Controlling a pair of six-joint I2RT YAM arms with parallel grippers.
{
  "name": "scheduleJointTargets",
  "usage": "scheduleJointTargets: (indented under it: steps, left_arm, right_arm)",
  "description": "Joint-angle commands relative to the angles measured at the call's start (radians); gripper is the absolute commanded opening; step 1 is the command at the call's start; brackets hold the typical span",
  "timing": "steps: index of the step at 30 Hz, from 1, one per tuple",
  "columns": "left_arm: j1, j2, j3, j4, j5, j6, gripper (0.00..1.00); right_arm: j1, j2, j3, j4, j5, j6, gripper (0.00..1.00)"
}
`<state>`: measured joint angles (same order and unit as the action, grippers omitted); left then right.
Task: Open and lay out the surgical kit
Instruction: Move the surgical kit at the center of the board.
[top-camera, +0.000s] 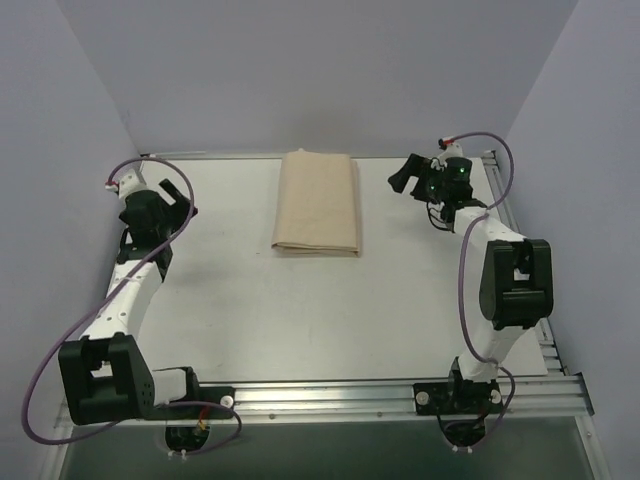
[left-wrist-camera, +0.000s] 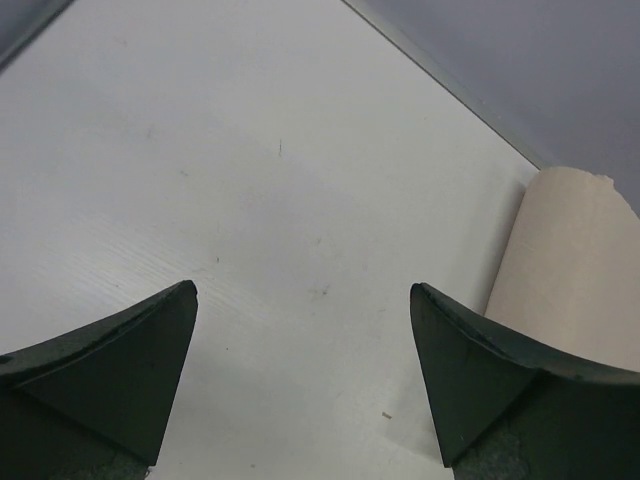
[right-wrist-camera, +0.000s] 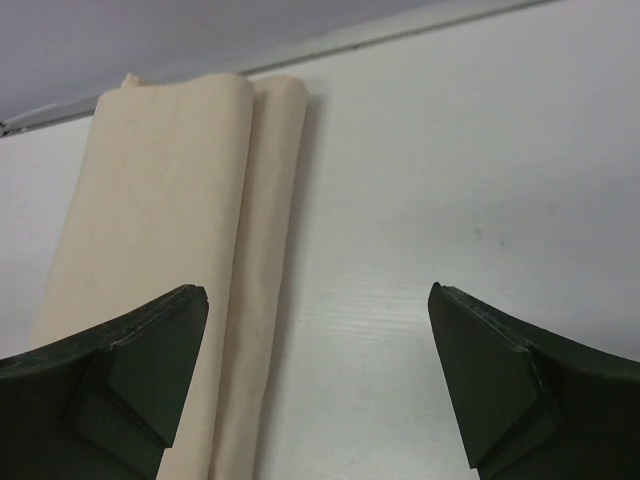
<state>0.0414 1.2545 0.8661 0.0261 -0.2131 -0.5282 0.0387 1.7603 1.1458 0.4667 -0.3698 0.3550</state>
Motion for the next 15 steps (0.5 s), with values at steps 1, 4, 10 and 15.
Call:
scheduleJointTargets:
  steps: [1, 4, 10, 15]
  left_arm:
    - [0.089, 0.103, 0.051, -0.178, 0.305, -0.098, 0.97]
    - [0.084, 0.167, 0.042, 0.001, 0.564, -0.093, 0.87]
    - [-0.004, 0.35, 0.089, 0.058, 0.782, -0.133, 0.83]
    - [-0.11, 0.474, 0.172, 0.031, 0.79, -0.133, 0.84]
  right_arm:
    - [-0.002, 0.066, 0.045, -0.023, -0.291, 0.163, 1.0]
    - [0.01, 0.12, 0.061, 0.01, -0.356, 0.199, 0.91]
    - [0.066, 0.194, 0.094, 0.006, -0.396, 0.222, 0.89]
    - [0.099, 0.255, 0.134, -0.023, -0.385, 0.223, 0.89]
